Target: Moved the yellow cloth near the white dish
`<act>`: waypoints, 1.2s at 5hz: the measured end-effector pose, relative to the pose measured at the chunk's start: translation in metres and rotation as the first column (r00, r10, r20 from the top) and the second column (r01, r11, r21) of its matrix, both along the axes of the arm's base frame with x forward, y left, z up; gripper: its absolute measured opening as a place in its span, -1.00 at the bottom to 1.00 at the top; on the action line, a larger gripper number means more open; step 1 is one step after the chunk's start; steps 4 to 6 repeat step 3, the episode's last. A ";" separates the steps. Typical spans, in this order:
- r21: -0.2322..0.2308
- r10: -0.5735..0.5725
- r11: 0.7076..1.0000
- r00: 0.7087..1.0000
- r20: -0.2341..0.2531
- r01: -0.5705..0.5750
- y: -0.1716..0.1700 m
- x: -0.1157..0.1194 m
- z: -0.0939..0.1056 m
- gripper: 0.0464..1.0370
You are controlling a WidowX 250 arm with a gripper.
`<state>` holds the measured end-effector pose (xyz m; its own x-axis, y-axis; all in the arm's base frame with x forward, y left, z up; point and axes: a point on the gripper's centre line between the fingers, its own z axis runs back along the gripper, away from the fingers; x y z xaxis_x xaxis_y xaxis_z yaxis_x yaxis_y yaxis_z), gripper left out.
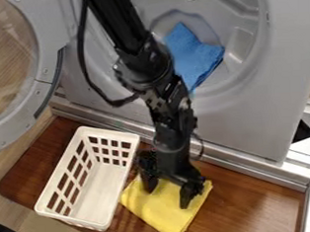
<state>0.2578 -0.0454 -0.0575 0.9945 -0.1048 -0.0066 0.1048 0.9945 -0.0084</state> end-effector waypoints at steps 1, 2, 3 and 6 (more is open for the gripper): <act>-0.017 -0.033 0.999 0.998 0.055 0.034 -0.005 0.008 0.020 0.92; -0.017 -0.049 0.999 0.995 0.091 0.050 -0.004 0.004 0.047 0.92; 0.015 -0.067 0.998 0.992 0.106 0.066 0.002 0.000 0.080 0.92; 0.015 -0.067 0.998 0.992 0.106 0.066 0.002 0.000 0.080 0.92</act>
